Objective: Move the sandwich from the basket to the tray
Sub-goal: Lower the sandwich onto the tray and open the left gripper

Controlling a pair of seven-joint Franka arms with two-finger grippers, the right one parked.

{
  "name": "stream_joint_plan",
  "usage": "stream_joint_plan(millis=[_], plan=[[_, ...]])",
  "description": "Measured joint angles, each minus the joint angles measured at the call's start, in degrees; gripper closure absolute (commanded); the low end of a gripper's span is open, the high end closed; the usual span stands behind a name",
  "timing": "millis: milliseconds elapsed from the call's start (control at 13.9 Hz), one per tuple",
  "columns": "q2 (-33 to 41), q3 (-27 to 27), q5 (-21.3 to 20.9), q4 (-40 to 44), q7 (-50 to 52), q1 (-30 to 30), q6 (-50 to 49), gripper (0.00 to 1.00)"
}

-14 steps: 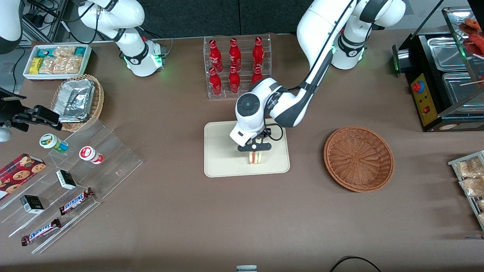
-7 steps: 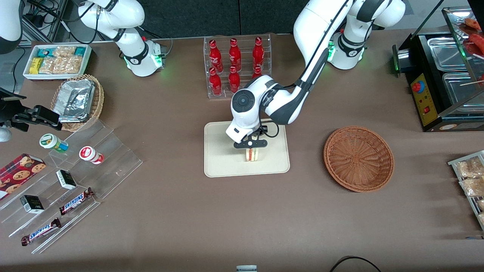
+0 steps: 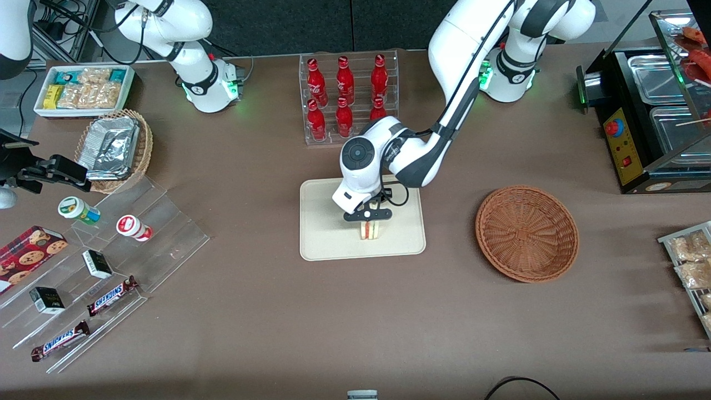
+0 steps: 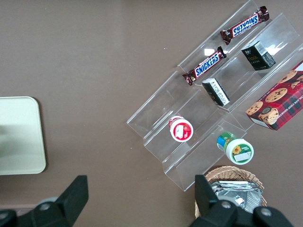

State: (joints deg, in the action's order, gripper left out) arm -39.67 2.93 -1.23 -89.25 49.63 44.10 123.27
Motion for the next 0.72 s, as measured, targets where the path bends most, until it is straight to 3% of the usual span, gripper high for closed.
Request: stream_joint_plan(millis=[719], plan=[[-0.1,-0.1,0.0,0.3,1.0,0.0,0.3,0.0]])
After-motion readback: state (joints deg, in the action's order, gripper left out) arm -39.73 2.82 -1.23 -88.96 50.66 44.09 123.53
